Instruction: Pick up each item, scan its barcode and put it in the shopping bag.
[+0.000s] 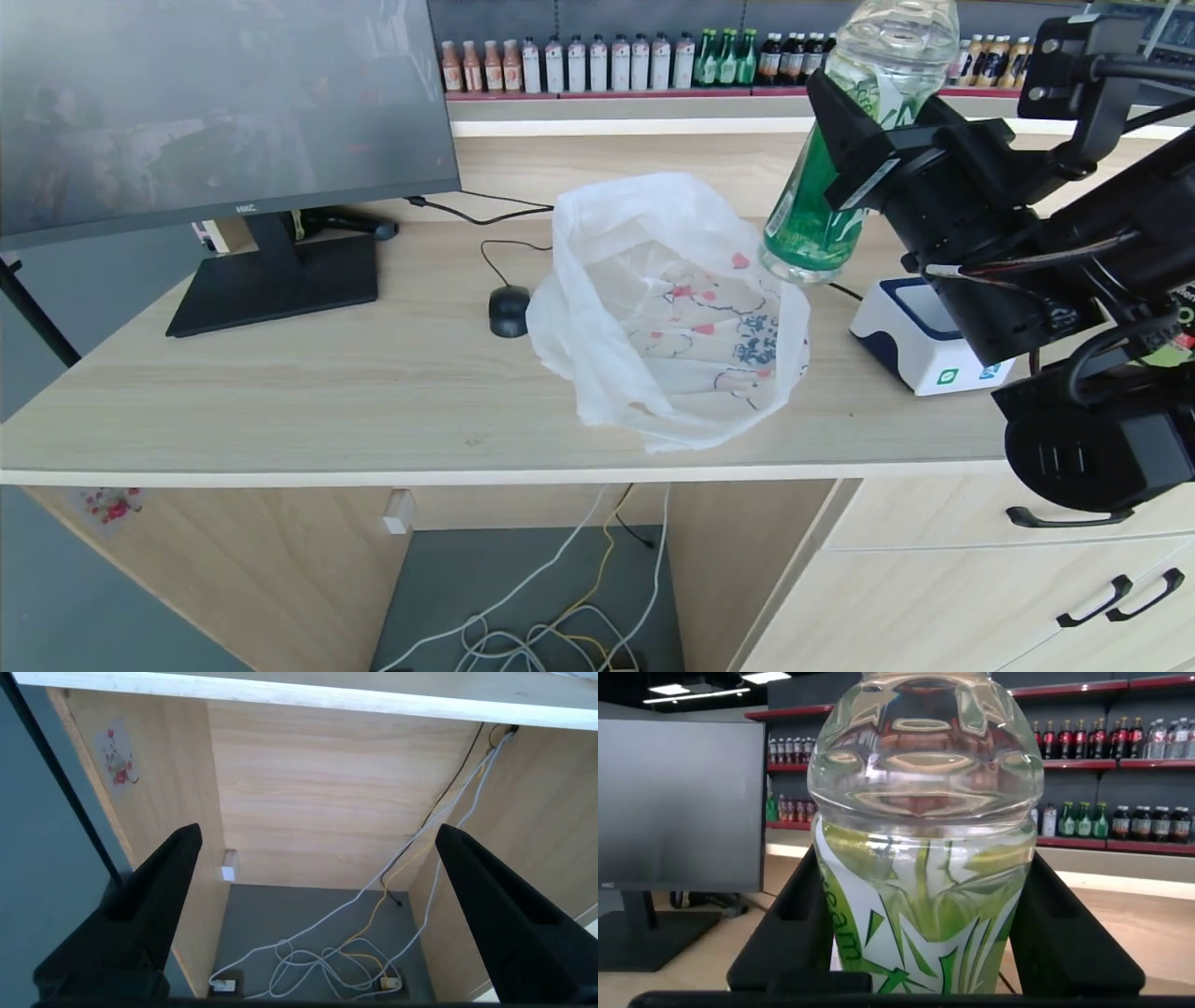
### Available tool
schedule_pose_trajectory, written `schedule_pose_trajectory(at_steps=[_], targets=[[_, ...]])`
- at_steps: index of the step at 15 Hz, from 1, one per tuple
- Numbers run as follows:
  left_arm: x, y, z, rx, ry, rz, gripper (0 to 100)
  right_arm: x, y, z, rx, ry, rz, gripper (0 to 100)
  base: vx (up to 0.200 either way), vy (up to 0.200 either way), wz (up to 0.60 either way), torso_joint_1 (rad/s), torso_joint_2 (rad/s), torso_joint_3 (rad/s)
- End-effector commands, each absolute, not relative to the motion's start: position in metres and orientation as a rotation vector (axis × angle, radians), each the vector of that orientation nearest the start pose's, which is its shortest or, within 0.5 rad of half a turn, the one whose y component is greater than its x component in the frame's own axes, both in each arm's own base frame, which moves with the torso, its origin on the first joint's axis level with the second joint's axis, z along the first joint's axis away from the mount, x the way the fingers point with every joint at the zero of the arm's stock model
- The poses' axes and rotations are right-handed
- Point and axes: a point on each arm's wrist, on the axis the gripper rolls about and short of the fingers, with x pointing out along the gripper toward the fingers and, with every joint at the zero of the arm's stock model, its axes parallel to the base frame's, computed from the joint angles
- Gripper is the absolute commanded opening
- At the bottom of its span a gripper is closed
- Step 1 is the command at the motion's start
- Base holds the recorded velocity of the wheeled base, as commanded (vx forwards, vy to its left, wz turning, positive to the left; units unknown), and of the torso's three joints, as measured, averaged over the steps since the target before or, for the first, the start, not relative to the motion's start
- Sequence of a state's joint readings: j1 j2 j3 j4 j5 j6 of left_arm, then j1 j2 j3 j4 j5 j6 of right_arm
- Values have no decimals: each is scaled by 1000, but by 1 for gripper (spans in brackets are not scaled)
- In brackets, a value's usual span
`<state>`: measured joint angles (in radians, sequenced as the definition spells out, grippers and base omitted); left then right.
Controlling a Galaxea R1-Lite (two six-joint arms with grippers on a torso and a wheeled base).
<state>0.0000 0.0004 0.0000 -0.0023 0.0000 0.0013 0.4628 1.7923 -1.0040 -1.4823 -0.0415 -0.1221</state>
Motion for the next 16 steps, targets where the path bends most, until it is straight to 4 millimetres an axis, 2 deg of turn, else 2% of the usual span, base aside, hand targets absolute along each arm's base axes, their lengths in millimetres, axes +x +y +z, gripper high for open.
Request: schedule_pose_trajectory(at_steps=[1, 2, 8, 16], targets=[[-23, 0, 76, 2, -3, 0, 100, 289, 144, 287, 59, -699, 364, 0, 0, 200, 0, 2, 2, 12], [-23, 0, 76, 2, -3, 0, 100, 289, 144, 286, 58, -698, 367, 0, 0, 200, 0, 2, 2, 2], [-23, 0, 76, 3, -3, 0, 100, 300, 167, 282, 70, -700, 408, 0, 0, 0, 0, 0, 0, 0], [-23, 0, 76, 3, -3, 0, 100, 336, 194, 250, 55, -644, 437, 0, 0, 0, 0, 0, 0, 0]])
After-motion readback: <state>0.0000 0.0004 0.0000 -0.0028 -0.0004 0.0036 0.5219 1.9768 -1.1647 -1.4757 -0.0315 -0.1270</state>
